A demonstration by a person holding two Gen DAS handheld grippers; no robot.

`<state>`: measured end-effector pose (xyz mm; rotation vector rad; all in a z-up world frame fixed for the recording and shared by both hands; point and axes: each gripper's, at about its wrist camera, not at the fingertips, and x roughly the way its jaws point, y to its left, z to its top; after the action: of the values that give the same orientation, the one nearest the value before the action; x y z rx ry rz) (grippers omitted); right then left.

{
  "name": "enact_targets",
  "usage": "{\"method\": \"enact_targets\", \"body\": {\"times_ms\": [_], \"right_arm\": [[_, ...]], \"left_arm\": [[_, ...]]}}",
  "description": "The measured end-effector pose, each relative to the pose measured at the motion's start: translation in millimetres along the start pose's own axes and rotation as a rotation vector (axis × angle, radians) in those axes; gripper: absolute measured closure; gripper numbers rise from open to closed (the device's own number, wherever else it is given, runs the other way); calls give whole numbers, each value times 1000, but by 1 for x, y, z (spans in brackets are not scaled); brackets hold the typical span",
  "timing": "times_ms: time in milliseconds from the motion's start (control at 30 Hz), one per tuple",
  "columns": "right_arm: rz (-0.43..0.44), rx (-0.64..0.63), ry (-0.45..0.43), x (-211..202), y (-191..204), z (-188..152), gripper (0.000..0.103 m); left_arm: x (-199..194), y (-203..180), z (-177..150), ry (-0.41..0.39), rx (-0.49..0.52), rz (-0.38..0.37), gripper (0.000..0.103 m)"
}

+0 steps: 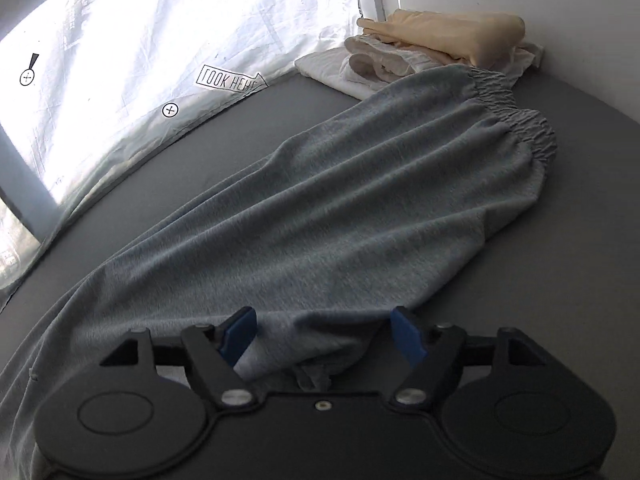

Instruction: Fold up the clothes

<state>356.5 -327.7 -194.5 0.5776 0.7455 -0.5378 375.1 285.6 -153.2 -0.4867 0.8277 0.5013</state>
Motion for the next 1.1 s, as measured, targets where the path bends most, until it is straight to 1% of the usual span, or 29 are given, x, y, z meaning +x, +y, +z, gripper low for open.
{"method": "enact_targets", "body": {"times_ms": [67, 133, 167, 267, 300, 333, 367, 400, 433, 500, 567, 667, 700, 767, 833, 867, 900, 933, 967, 1000, 1033, 1067, 1100], "right_arm": [[40, 129, 24, 4, -17, -2, 28], [83, 245, 55, 12, -26, -6, 27], [95, 271, 51, 13, -27, -6, 26], [136, 323, 49, 20, -28, -4, 25], [148, 338, 50, 22, -27, -3, 29], [160, 351, 56, 25, -26, -2, 39], [167, 360, 68, 28, -25, -1, 45], [172, 364, 77, 31, -23, 0, 51], [169, 353, 76, 32, -21, 1, 66], [166, 336, 67, 32, -20, 4, 96], [182, 354, 14, 17, -28, 5, 97], [177, 319, -57, -8, -34, 12, 98], [170, 300, -69, -13, -35, 13, 100], [122, 257, -58, -13, -36, 11, 100], [72, 235, -18, -6, -39, 6, 100], [47, 231, 10, 1, -41, 3, 100], [24, 229, 38, 6, -43, -1, 97], [13, 230, 61, 7, -47, -4, 91], [12, 227, 68, 7, -46, -6, 91], [11, 212, 61, 6, -43, -6, 80], [-3, 188, 52, 3, -39, -4, 59], [-16, 162, 42, 0, -34, -3, 50], [-27, 132, 30, -2, -28, -1, 39]], "left_arm": [[-2, 6, -6, 3, -79, -25, 33], [-1, 9, -12, 11, -157, -41, 32], [0, 11, -16, 20, -199, -54, 32], [3, 10, -18, 0, -240, -79, 34], [5, 9, -16, 3, -246, -96, 36], [6, 8, -15, -3, -256, -110, 46], [9, 6, -13, -5, -257, -117, 61], [11, 5, -10, -7, -258, -123, 72], [13, 3, -8, -8, -251, -115, 99], [15, 2, 0, -36, -253, -95, 98], [10, 5, 12, -76, -257, -90, 99], [-9, 11, 33, -145, -224, -101, 98], [-12, 12, 38, -148, -208, -106, 98], [-10, 14, 40, -128, -178, -109, 98], [2, 15, 33, -87, -139, -81, 98], [10, 18, 28, -45, -132, -73, 97], [16, 21, 23, -5, -144, -69, 96], [18, 24, 19, 5, -171, -62, 92], [19, 28, 14, 13, -198, -55, 84], [17, 32, 10, 2, -226, -75, 82], [15, 35, 7, 2, -252, -87, 73], [12, 39, 4, -2, -279, -104, 64], [9, 41, 2, -6, -298, -116, 59]]}}
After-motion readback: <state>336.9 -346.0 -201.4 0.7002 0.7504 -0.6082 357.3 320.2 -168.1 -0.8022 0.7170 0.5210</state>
